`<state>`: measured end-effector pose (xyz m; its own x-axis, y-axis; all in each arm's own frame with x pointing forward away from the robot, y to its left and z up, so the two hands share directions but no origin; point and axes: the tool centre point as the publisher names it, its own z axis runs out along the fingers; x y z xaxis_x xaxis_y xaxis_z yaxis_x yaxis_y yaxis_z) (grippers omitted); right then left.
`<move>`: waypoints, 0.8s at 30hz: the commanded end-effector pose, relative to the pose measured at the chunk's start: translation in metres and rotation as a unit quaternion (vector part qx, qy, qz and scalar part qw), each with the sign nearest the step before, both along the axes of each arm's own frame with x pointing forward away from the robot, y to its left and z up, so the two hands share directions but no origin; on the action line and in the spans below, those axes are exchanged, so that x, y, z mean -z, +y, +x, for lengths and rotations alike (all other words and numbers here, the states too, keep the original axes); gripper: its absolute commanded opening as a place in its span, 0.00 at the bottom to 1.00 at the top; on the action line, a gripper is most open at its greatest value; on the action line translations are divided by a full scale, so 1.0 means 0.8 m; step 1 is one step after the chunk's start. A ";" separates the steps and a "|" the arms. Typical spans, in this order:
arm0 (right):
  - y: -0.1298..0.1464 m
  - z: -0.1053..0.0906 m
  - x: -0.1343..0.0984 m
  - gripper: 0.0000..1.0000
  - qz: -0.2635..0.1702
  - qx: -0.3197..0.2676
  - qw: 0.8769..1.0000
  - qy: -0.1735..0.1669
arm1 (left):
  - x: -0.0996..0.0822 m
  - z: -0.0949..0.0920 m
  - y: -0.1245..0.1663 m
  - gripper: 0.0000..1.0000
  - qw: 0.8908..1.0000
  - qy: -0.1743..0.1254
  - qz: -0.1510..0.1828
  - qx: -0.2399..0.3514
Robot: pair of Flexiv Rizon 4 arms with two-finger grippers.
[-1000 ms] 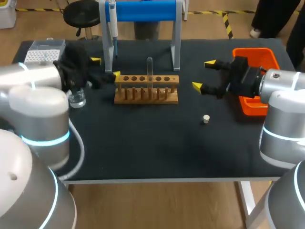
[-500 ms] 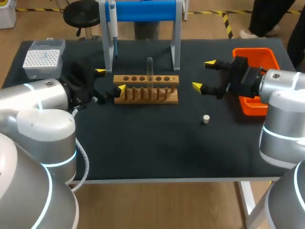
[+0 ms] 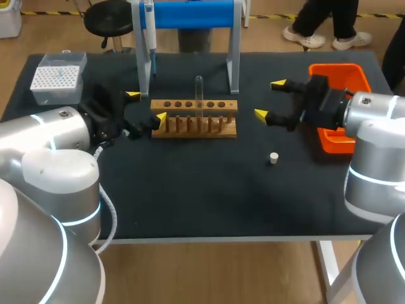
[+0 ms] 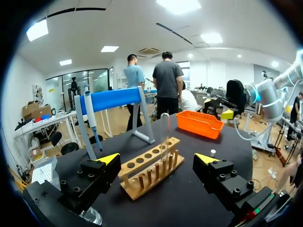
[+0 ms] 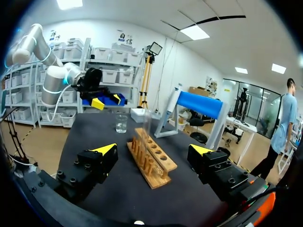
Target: Invert the test tube, pick up the pipette, mount the tip to pipette, aspirate from beaker and dispense into the tube, eject the tip, return the pipette, and cap with the stopper.
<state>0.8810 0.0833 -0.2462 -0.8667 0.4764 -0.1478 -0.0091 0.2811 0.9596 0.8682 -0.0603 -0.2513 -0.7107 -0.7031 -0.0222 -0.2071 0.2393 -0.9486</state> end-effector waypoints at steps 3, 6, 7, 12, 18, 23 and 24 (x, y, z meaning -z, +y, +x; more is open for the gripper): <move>0.007 0.025 -0.012 1.00 0.005 -0.053 0.998 -0.015 | 0.002 -0.001 0.001 1.00 1.000 -0.003 -0.003 0.000; 0.014 0.036 -0.022 1.00 0.020 -0.091 0.996 -0.015 | 0.002 -0.001 0.001 1.00 1.000 -0.003 -0.003 0.000; 0.017 0.039 -0.025 1.00 0.028 -0.107 0.994 -0.013 | 0.002 -0.001 0.001 1.00 1.000 -0.003 -0.003 0.000; 0.031 0.053 -0.039 1.00 0.047 -0.179 0.982 -0.022 | 0.002 -0.001 0.001 1.00 1.000 -0.003 -0.003 0.000; 0.056 0.063 -0.046 1.00 0.075 -0.253 0.965 -0.001 | 0.002 -0.001 0.001 1.00 1.000 -0.003 -0.003 0.000; 0.077 0.068 -0.040 1.00 0.087 -0.285 0.954 0.024 | 0.002 -0.001 0.001 1.00 1.000 -0.003 -0.003 0.000; 0.081 0.068 -0.038 1.00 0.086 -0.290 0.953 0.026 | 0.002 -0.001 0.001 1.00 1.000 -0.003 -0.003 0.000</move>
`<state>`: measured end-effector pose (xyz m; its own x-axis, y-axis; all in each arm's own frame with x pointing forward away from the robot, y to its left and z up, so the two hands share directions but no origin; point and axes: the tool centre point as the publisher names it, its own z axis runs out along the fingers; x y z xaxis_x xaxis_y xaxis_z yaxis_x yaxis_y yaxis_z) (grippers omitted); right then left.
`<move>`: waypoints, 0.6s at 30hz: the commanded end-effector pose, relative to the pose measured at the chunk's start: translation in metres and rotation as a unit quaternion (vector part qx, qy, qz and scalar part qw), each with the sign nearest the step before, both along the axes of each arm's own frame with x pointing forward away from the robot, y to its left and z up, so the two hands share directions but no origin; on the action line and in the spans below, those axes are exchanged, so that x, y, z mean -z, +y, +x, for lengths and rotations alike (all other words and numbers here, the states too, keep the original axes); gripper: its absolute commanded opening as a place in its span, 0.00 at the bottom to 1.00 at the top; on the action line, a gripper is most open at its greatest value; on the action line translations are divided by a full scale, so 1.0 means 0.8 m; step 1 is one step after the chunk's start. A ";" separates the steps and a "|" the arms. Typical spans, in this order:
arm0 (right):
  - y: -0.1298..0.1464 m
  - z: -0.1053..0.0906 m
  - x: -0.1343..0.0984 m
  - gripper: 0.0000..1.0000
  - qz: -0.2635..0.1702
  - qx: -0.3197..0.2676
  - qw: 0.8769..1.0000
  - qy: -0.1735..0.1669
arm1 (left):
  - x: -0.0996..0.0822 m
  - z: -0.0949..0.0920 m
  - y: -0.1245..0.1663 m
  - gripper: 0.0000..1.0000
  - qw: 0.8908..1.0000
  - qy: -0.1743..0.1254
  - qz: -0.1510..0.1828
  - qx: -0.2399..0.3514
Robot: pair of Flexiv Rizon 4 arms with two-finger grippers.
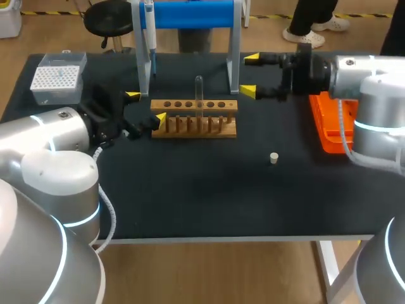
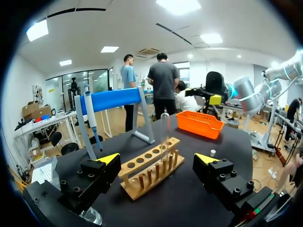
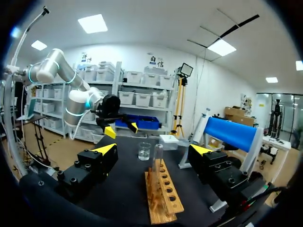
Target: Invert the test tube, pick up the pipette, mount the tip to pipette, aspirate from beaker and dispense into the tube, eject the tip, return the pipette, and cap with the stopper.
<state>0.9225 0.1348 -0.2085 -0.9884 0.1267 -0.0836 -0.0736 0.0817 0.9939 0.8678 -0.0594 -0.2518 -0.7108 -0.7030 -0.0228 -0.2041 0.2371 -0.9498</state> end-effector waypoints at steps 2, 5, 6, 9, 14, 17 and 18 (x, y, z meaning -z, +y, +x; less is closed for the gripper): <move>0.026 0.020 0.015 1.00 -0.007 -0.110 0.994 0.018 | 0.001 0.000 0.000 1.00 1.000 -0.001 -0.002 0.000; 0.038 0.022 0.024 1.00 -0.005 -0.125 0.992 0.026 | 0.001 0.000 0.000 1.00 1.000 -0.001 -0.002 0.000; 0.041 0.023 0.027 1.00 -0.005 -0.128 0.991 0.026 | 0.001 0.000 0.000 1.00 1.000 -0.001 -0.002 0.000; 0.052 0.029 0.035 1.00 0.005 -0.129 0.991 0.024 | 0.001 0.000 0.000 1.00 1.000 -0.001 -0.002 0.000; 0.067 0.041 0.049 1.00 0.019 -0.127 0.991 0.027 | 0.001 0.000 0.000 1.00 1.000 -0.001 -0.002 0.000; 0.076 0.044 0.056 1.00 0.023 -0.133 0.990 0.034 | 0.001 0.000 0.000 1.00 1.000 -0.001 -0.002 0.000; 0.079 0.045 0.059 1.00 0.021 -0.133 0.990 0.036 | 0.001 0.000 0.000 1.00 1.000 -0.001 -0.002 0.000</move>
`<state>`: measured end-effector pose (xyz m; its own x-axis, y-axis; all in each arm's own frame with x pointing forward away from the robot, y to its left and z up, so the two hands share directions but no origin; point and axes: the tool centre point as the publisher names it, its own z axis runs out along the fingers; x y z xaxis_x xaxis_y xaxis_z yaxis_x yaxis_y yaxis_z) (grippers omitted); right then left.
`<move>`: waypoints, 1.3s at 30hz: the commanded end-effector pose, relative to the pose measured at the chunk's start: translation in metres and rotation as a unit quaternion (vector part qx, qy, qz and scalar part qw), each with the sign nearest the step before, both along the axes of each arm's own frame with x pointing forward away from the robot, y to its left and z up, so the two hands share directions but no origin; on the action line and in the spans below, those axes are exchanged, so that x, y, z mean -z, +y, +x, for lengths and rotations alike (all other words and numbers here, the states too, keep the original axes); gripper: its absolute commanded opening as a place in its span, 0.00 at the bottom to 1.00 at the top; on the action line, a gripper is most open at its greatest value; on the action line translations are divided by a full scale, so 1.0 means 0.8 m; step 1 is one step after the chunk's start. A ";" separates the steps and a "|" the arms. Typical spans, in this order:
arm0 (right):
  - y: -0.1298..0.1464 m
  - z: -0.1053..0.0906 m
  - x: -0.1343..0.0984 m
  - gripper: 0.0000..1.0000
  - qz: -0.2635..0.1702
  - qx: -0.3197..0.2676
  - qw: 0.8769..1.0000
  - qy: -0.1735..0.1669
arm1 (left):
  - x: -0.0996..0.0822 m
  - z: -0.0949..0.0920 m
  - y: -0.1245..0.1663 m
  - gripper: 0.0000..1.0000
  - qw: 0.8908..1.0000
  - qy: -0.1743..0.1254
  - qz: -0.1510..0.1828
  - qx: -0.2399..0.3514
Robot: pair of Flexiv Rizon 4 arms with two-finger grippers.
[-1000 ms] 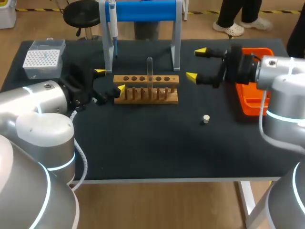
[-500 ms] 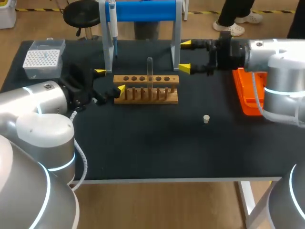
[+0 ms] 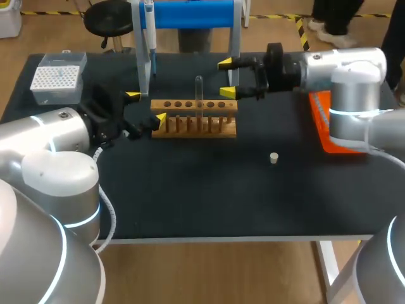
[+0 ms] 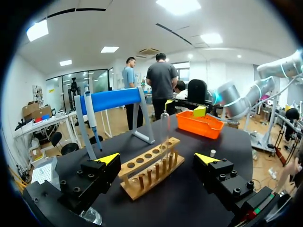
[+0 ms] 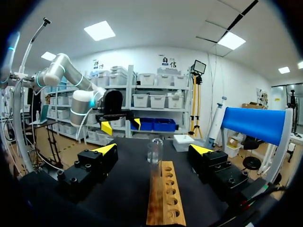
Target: Invert the test tube, pick up the pipette, mount the tip to pipette, aspirate from beaker and dispense into the tube, eject the tip, return the pipette, and cap with the stopper.
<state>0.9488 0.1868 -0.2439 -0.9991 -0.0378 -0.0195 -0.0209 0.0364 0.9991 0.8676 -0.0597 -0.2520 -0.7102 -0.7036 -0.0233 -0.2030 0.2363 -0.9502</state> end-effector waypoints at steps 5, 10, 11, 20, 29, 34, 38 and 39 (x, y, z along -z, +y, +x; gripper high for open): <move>0.022 0.012 0.020 1.00 0.003 -0.054 0.999 0.005 | 0.001 0.000 0.000 1.00 1.000 -0.001 -0.001 0.000; 0.030 0.014 0.023 1.00 0.007 -0.052 0.999 0.003 | 0.001 0.000 0.000 1.00 1.000 -0.001 -0.001 0.000; 0.031 0.014 0.024 1.00 0.008 -0.051 0.999 0.001 | 0.001 0.000 0.000 1.00 1.000 -0.001 -0.001 0.000; 0.046 0.011 0.028 1.00 0.011 -0.042 0.999 -0.004 | 0.001 0.000 0.000 1.00 1.000 -0.001 -0.001 0.000; 0.058 0.009 0.035 1.00 0.010 -0.031 0.999 -0.009 | 0.001 0.000 0.000 1.00 1.000 -0.001 -0.001 0.000; 0.066 0.008 0.040 1.00 0.008 -0.030 0.999 -0.010 | 0.001 0.000 0.000 1.00 1.000 -0.001 -0.001 0.000; 0.071 0.007 0.043 1.00 0.005 -0.029 1.000 -0.010 | 0.001 0.000 0.000 1.00 1.000 -0.001 -0.001 0.000; 0.071 0.008 0.043 1.00 0.005 -0.029 1.000 -0.010 | 0.001 0.000 0.000 1.00 1.000 -0.001 -0.001 0.000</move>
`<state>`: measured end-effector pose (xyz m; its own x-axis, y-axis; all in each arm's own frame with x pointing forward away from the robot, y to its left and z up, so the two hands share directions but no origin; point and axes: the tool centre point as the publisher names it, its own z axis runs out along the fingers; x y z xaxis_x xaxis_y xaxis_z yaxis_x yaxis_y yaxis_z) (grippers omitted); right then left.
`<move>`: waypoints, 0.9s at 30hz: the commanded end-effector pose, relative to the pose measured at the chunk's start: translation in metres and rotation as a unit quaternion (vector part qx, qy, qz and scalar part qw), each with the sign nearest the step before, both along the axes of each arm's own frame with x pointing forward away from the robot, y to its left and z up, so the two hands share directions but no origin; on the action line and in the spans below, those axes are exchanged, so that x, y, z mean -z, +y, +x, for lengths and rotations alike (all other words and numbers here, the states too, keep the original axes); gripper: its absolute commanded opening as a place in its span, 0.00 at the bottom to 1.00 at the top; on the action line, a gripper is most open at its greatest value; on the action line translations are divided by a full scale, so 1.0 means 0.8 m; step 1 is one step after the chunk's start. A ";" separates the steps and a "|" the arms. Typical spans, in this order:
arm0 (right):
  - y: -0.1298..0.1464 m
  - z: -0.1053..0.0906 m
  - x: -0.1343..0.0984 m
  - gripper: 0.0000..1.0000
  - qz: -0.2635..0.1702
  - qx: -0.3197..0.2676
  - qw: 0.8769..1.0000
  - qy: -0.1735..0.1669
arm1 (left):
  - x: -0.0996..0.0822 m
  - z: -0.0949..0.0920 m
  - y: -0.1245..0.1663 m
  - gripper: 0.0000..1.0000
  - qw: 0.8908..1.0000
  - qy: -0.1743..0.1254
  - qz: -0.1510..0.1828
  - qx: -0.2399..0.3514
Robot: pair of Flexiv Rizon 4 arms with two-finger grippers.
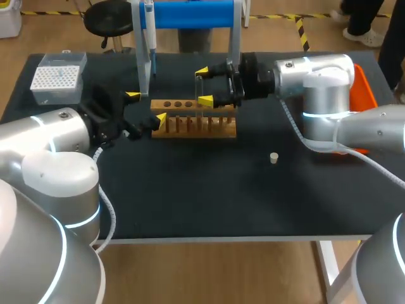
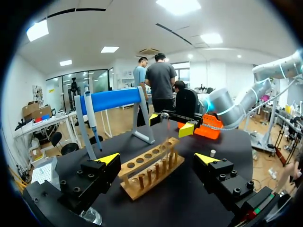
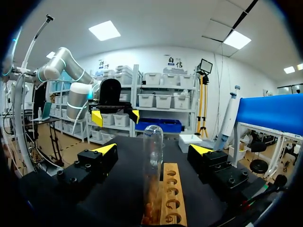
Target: Invert the test tube, pick up the pipette, mount the tip to pipette, aspirate from beaker and dispense into the tube, eject the tip, return the pipette, and cap with the stopper.
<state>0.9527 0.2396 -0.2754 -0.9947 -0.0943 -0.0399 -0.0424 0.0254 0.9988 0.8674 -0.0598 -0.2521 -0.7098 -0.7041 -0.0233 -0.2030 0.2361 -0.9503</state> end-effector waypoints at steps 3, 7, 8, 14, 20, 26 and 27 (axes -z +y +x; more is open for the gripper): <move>0.006 0.004 0.004 1.00 0.001 0.002 1.000 0.002 | 0.001 0.000 0.000 1.00 1.000 0.000 -0.001 0.001; 0.010 0.005 0.004 1.00 0.002 0.004 1.000 0.006 | 0.001 0.000 0.000 1.00 1.000 0.000 -0.001 0.001; 0.011 0.005 0.004 0.98 0.003 0.005 1.000 0.008 | 0.001 0.000 0.000 1.00 1.000 0.000 -0.001 0.001; 0.013 0.006 0.005 0.88 0.004 0.007 1.000 0.018 | 0.001 0.000 0.000 1.00 1.000 0.000 -0.001 0.001; 0.014 0.006 0.006 0.64 0.002 0.008 1.000 0.026 | 0.001 0.000 0.000 1.00 1.000 0.000 -0.001 0.001; 0.015 0.006 0.007 0.50 0.002 0.011 1.000 0.029 | 0.001 0.000 0.000 1.00 1.000 0.000 -0.001 0.001; 0.015 0.006 0.007 0.50 0.002 0.011 1.000 0.029 | 0.001 0.000 0.000 1.00 1.000 0.000 -0.001 0.001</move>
<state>0.9571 0.2504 -0.2802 -0.9972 -0.0720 0.0187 0.0172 0.0224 0.9996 0.8674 -0.0598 -0.2521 -0.7097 -0.7042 -0.0233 -0.2030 0.2361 -0.9503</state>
